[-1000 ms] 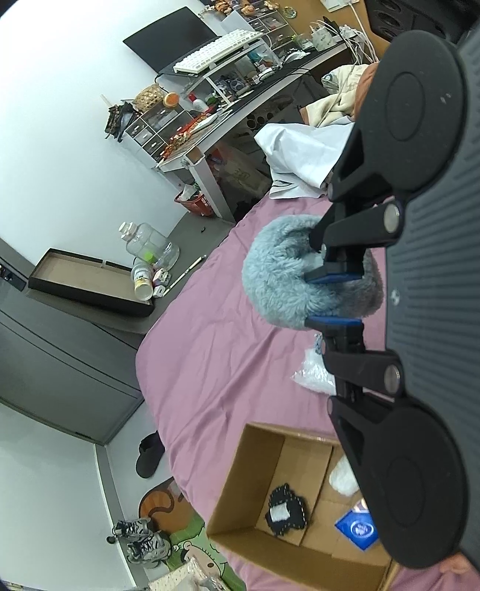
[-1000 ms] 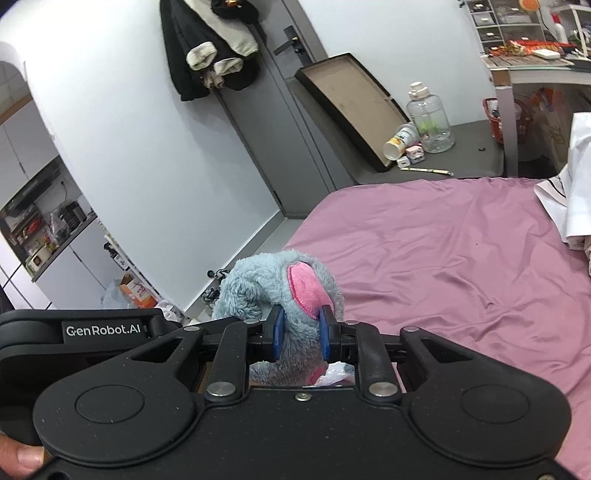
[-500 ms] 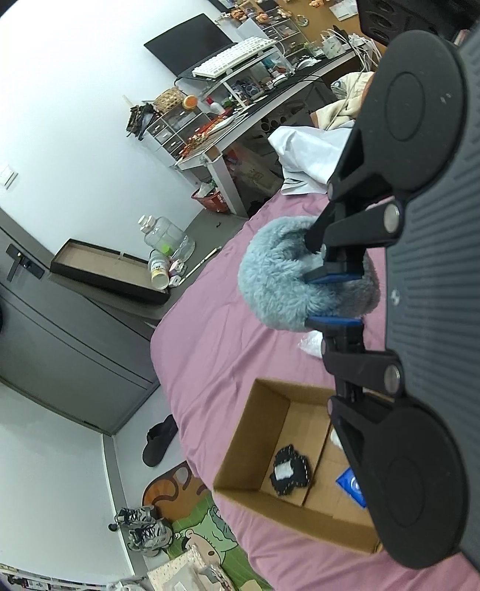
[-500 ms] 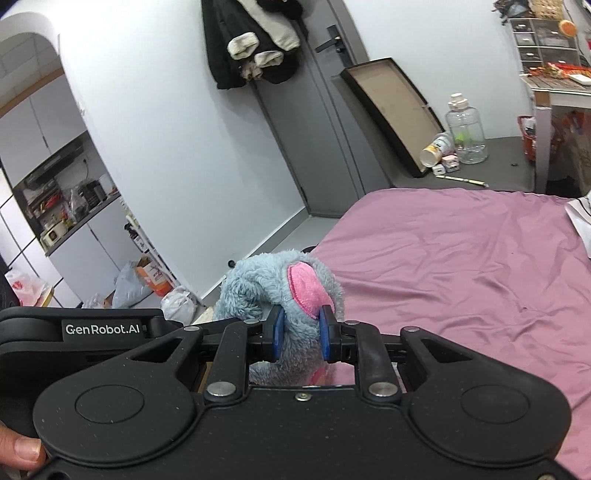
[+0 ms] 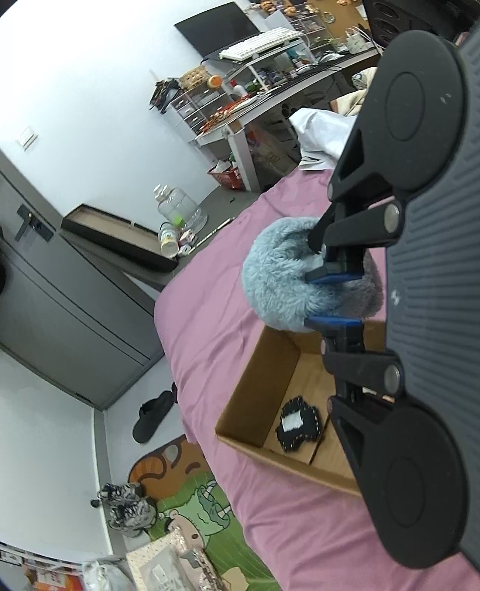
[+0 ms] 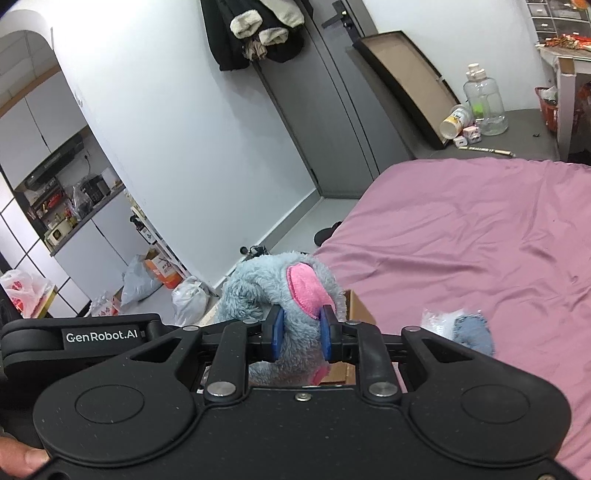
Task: Organize soft objects
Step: 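Carry the grey plush with both tools over to the box, then lower the grey plush into the box and open both tools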
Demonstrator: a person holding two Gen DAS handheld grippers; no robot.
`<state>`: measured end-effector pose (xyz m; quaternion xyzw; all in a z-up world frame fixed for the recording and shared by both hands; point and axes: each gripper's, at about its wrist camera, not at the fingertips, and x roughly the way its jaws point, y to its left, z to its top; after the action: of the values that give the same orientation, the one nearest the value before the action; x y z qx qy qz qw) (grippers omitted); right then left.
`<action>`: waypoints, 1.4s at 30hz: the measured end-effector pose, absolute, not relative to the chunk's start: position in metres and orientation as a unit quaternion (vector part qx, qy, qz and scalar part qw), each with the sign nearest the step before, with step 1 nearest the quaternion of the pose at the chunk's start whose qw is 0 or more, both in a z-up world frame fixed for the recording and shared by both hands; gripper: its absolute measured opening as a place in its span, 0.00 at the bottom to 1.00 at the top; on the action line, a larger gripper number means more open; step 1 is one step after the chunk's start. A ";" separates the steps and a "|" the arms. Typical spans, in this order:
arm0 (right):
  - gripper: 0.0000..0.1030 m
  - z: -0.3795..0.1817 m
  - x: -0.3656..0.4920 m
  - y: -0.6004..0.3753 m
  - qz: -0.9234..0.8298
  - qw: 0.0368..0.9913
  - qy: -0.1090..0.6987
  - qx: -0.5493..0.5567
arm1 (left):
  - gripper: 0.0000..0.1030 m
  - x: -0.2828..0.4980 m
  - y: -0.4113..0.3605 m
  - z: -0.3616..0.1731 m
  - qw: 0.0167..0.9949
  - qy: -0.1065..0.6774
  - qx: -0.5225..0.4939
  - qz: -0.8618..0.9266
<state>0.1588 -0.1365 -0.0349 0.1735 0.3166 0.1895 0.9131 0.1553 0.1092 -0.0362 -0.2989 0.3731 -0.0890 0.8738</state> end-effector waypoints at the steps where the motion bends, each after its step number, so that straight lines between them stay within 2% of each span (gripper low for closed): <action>1: 0.20 -0.037 0.161 -0.133 0.189 0.912 0.319 0.173 | 0.16 0.157 0.112 -0.039 0.873 0.375 -0.301 -0.088; 17: 0.24 -0.079 0.196 -0.093 0.160 0.907 0.358 0.157 | 0.17 0.201 0.149 -0.107 0.843 0.416 -0.331 -0.083; 26: 0.27 -0.089 0.202 -0.092 0.139 0.911 0.360 0.147 | 0.17 0.221 0.142 -0.134 0.831 0.444 -0.326 -0.077; 34: 0.28 -0.086 0.201 -0.100 0.125 0.906 0.376 0.151 | 0.22 0.214 0.141 -0.119 0.844 0.438 -0.302 -0.062; 37: 0.29 -0.080 0.198 -0.101 0.125 0.903 0.383 0.149 | 0.30 0.211 0.140 -0.106 0.853 0.432 -0.290 -0.047; 39: 0.31 -0.075 0.196 -0.103 0.123 0.902 0.388 0.143 | 0.47 0.209 0.136 -0.095 0.860 0.426 -0.280 -0.036; 42: 0.33 -0.067 0.194 -0.111 0.130 0.898 0.396 0.143 | 0.63 0.202 0.128 -0.078 0.872 0.413 -0.261 -0.031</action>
<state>0.1940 -0.1106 -0.0668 0.1430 0.3961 0.1303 0.8976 0.2022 0.1279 -0.0785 -0.2614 0.4130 -0.0308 0.8719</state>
